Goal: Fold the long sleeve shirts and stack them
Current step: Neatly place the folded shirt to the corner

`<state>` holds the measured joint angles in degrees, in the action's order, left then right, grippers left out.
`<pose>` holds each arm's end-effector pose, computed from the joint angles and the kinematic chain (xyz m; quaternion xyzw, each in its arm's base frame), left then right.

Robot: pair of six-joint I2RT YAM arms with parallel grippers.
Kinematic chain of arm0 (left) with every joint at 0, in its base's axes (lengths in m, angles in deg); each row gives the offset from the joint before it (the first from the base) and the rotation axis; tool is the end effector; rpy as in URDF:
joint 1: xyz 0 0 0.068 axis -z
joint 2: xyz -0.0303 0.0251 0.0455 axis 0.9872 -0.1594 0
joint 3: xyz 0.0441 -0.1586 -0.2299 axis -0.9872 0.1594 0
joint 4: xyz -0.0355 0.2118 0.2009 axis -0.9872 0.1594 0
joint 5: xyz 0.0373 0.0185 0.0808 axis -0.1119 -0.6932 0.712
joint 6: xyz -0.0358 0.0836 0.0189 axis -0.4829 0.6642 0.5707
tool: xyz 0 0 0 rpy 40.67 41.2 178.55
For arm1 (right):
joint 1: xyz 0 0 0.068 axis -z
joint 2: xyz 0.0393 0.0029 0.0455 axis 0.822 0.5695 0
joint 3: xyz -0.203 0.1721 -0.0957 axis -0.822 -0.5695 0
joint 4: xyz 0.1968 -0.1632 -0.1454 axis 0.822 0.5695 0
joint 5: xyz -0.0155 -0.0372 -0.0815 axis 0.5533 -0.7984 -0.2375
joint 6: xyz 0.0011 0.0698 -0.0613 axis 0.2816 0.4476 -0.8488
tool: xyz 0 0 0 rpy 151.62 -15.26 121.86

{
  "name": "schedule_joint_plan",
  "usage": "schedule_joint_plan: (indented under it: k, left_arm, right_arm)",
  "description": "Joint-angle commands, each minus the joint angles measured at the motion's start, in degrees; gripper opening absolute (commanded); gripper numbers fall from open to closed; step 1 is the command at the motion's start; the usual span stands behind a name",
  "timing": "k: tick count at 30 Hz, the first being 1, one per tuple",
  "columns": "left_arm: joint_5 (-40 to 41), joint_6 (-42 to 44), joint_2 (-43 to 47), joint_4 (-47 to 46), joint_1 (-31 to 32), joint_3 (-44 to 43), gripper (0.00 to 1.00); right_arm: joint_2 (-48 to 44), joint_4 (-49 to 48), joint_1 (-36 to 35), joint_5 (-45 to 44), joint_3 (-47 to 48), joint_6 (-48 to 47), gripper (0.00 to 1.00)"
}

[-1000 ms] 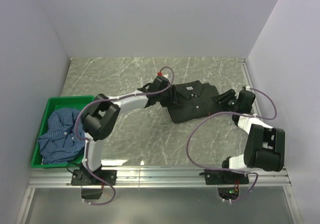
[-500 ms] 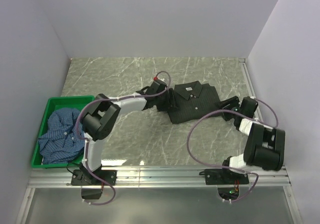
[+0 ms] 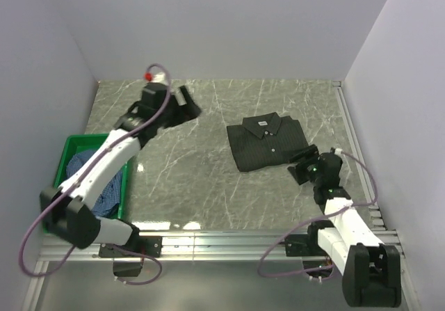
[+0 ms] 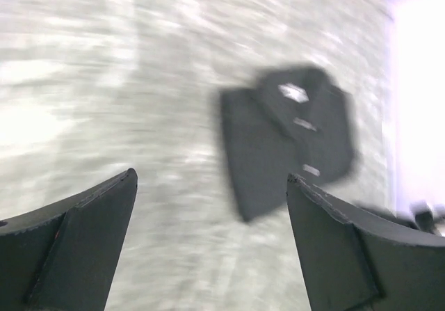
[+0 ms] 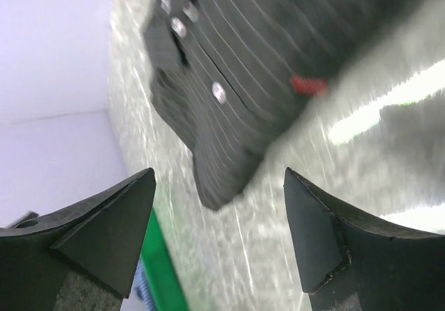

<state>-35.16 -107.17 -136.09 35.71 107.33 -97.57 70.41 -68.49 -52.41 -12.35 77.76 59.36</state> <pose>0.3489 -0.1732 0.3355 -0.1083 0.8576 -0.2750 0.4209 0.2434 0.0119 0.1388 0.3946 0.7539 0.3620 0.3806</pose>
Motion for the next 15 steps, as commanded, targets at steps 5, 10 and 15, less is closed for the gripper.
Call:
schedule_joint_plan:
  k: [5,10,15]
  left_arm:
    - [10.07,10.29,16.8,5.99,-11.11,13.45,0.96]
    - [13.24,10.04,24.54,1.68,-13.14,22.07,0.95]
    - [14.29,10.21,24.82,1.94,-13.41,22.43,0.95]
  right_arm:
    - [3.16,-7.43,-9.63,-9.19,-3.25,13.15,0.79]
    - [11.77,-14.1,-13.77,-11.64,-2.81,18.23,0.79]
    - [15.56,-17.01,-15.53,-16.13,-2.29,20.18,0.77]
